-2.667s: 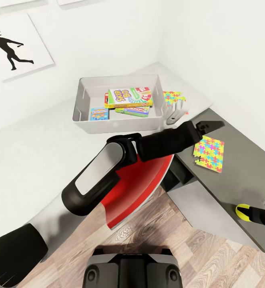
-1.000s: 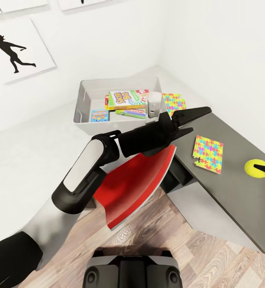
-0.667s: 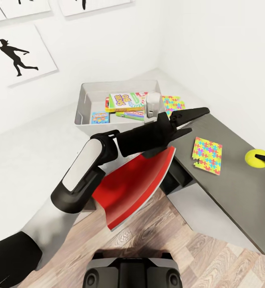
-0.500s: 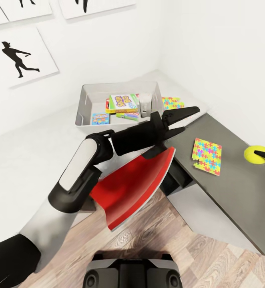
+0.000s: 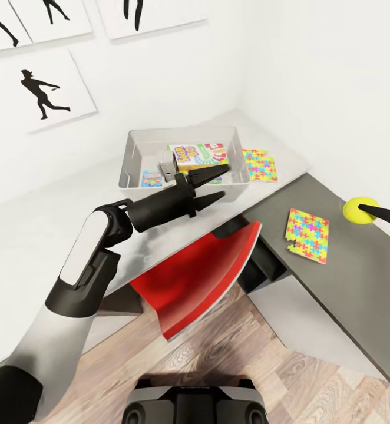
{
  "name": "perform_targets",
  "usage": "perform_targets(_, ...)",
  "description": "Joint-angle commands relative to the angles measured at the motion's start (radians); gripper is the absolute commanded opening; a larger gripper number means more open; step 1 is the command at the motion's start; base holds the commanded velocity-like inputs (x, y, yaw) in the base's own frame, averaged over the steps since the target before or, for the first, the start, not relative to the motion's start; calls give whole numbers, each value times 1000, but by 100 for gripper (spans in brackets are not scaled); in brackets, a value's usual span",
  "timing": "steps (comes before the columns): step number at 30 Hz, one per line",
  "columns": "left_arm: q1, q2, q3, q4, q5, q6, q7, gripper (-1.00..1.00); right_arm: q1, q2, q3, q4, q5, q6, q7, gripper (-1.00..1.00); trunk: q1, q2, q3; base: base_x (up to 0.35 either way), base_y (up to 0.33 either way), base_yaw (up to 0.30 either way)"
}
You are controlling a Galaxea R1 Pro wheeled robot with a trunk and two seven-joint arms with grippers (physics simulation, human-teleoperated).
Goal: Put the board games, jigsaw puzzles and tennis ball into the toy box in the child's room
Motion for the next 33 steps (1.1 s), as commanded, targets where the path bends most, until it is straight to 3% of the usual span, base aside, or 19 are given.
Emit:
perform_targets(1,3,2,7,-1,11,6,5,100,-13,2,7,0,6,3,7,-100,1,-2,0,0,0,79)
perform_targets(17,11,24,36,-1,11,20,-11,100,-101,27,45,0,5,3,-35,-100,1,-2,26,0,0,85)
perform_targets(23,10,28,38,-1,11,21,-11,100,-154,50,88,0,2,3,-74,-100,1,-2,36,0,0,105)
perform_targets(33,8,34,39,-2,11,24,-11,100,-223,60,132,0,-22,3,-120,-100,1,-2,52,0,0,113)
